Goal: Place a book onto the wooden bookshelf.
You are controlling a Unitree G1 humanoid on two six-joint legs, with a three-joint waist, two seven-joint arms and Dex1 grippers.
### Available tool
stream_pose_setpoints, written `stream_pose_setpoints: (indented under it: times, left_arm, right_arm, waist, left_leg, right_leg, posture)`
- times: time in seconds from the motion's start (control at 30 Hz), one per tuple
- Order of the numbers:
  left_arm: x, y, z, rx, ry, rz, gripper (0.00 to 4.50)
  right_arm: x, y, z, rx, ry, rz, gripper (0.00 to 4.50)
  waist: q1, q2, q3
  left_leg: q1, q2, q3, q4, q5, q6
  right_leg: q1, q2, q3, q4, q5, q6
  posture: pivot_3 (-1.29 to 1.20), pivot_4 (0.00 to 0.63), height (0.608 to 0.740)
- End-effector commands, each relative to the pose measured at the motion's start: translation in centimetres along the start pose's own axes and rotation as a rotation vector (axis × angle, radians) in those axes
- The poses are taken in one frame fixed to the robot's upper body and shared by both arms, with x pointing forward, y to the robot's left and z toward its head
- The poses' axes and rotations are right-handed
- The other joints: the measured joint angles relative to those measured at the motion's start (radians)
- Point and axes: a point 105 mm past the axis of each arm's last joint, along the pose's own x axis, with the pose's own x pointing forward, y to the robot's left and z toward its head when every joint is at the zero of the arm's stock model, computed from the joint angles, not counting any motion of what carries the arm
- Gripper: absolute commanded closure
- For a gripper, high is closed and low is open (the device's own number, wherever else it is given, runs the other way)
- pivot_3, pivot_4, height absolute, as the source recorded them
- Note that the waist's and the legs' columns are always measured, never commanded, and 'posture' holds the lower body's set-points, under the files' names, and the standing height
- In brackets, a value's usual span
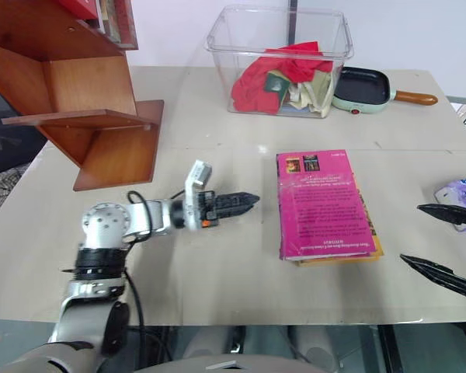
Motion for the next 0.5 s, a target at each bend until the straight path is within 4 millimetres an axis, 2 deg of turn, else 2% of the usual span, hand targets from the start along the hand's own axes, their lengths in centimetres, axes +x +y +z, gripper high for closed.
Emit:
stream_pose_setpoints:
  times: [0.03, 0.23, 0.5]
  left_arm:
    - [1.6, -0.2, 0.9, -0.087, -0.038, -0.029, 0.00]
    - [3.8, 0.5, 0.9, -0.168, -0.038, -0.013, 0.00]
    - [6.3, 1.0, 0.5, -0.177, -0.015, -0.006, 0.00]
  right_arm:
    - [-0.1, 0.1, 0.9, -0.057, -0.011, -0.023, 0.05]
    - [-0.4, 0.2, 1.1, -0.053, 0.001, -0.034, 0.05]
    - [-0.6, 1.1, 1.5, -0.030, -0.011, -0.003, 0.05]
  waist:
    - [0.001, 0.000, 0.000]
    - [0.002, 0.000, 0.000]
    - [0.012, 0.000, 0.000]
  left_leg:
    - [0.000, 0.000, 0.000, 0.000, 0.000, 0.000]
    - [0.000, -0.001, 0.002, 0.000, 0.000, 0.000]
    - [-0.001, -0.002, 0.003, 0.000, 0.000, 0.000]
  right_leg:
    - [0.000, 0.000, 0.000, 0.000, 0.000, 0.000]
    - [0.000, 0.000, 0.000, 0.000, 0.000, 0.000]
    - [0.000, 0.000, 0.000, 0.000, 0.000, 0.000]
  posture:
    - [0.00, 0.150, 0.740]
    - [0.00, 0.150, 0.740]
    - [0.00, 0.150, 0.740]
